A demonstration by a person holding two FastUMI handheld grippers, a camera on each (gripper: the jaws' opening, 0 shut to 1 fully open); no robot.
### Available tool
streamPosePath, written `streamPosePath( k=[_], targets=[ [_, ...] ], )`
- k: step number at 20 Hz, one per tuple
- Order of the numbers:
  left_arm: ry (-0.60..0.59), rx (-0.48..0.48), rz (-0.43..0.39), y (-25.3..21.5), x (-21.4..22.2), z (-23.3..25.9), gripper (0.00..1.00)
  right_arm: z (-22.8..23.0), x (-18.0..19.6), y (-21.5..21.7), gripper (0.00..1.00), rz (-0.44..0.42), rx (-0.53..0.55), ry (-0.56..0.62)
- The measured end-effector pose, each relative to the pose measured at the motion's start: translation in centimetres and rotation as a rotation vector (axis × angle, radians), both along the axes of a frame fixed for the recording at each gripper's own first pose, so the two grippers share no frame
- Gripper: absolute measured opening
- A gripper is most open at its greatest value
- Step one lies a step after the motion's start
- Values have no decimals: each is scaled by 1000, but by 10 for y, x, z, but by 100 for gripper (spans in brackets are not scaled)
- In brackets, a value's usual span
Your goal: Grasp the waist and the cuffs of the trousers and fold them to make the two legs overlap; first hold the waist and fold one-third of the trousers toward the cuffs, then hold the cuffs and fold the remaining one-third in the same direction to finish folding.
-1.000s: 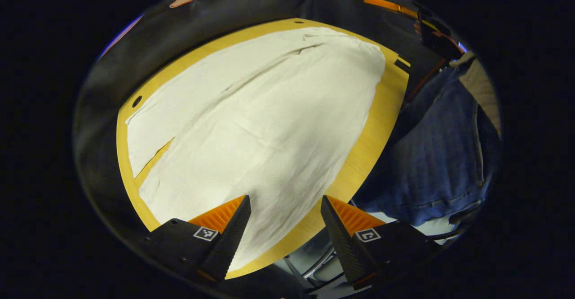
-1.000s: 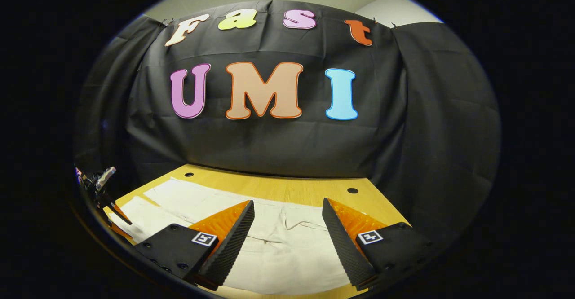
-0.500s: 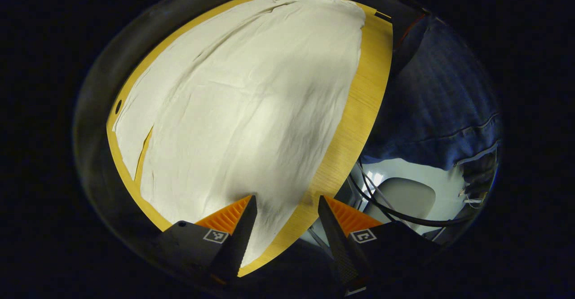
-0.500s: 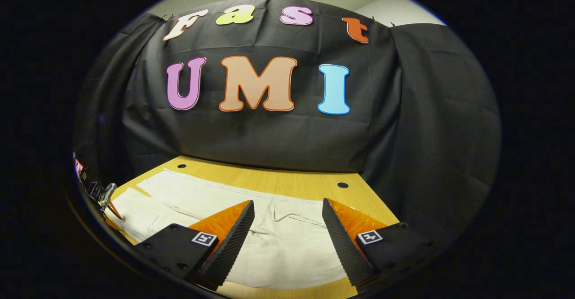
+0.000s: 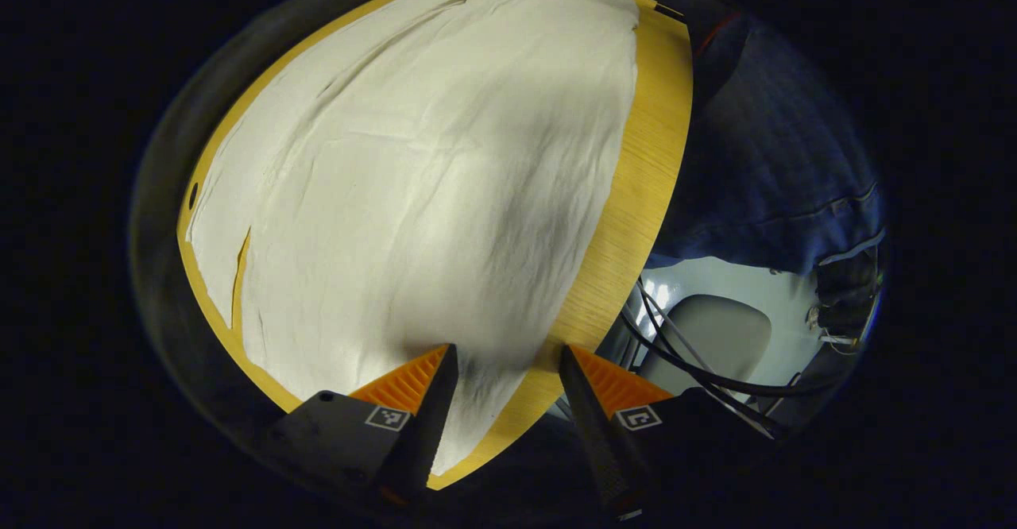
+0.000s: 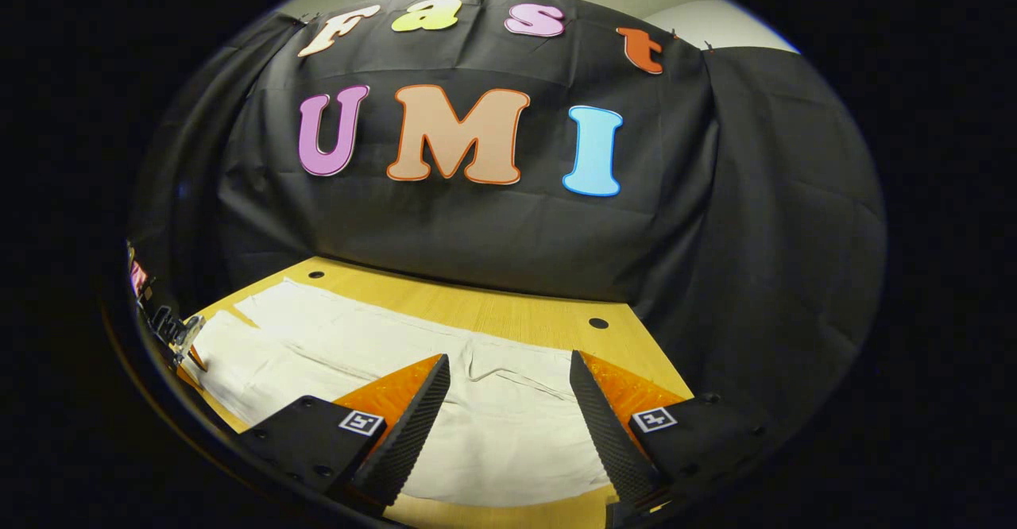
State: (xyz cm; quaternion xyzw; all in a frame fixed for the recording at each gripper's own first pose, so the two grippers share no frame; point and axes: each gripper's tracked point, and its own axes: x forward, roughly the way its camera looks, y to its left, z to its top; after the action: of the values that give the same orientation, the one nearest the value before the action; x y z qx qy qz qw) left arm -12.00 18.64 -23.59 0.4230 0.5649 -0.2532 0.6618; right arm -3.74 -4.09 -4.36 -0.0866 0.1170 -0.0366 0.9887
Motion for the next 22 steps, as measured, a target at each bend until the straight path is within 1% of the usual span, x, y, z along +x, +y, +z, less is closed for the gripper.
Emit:
streamPosePath(
  k=[3, 4, 6, 7, 8, 9, 10, 12, 14, 15, 16, 17, 18, 19, 20, 22],
  targets=[
    [21, 28, 2, 2, 0, -1, 75, -7, -2, -3, 98, 35, -40, 37],
    [25, 32, 8, 1, 0, -1, 72, -9, -4, -4, 98, 52, -54, 52],
    [30, 42, 9, 3, 2, -1, 71, -13, -7, -4, 98, 95, -81, 80],
    [30, 46, 18, 5, 4, 0, 68, -14, -8, -4, 98, 118, -99, 93],
    [25, 45, 31, 5, 8, 1, 59, -16, -10, -6, 98, 142, -121, 108],
    [21, 42, 46, 6, 9, 2, 53, -18, -12, -7, 98, 167, -143, 123],
    [19, 40, 57, 7, 11, 2, 43, -21, -14, -8, 98, 192, -161, 140],
    [10, 39, 48, 9, 15, 3, 27, -28, -22, -12, 99, 234, -195, 180],
    [8, 35, 42, 10, 18, 3, 16, -35, -32, -14, 97, 286, -226, 227],
    [5, 37, 42, 9, 19, 3, 14, -39, -37, -15, 98, 317, -248, 255],
    [3, 39, 45, 10, 20, 4, 8, -47, -41, -18, 98, 351, -275, 288],
    [-1, 38, 42, 11, 20, 4, 5, -54, -46, -20, 98, 386, -301, 325],
    [-5, 35, 36, 10, 20, 4, 0, -65, -50, -24, 98, 421, -323, 365],
    [-9, 33, 31, 11, 21, 4, 0, -76, -55, -27, 99, 455, -344, 409],
    [-14, 31, 32, 10, 22, 3, 0, -95, -60, -29, 98, 487, -364, 454],
    [-22, 30, 36, 10, 22, 3, 0, -113, -66, -33, 98, 550, -400, 532]
  ],
)
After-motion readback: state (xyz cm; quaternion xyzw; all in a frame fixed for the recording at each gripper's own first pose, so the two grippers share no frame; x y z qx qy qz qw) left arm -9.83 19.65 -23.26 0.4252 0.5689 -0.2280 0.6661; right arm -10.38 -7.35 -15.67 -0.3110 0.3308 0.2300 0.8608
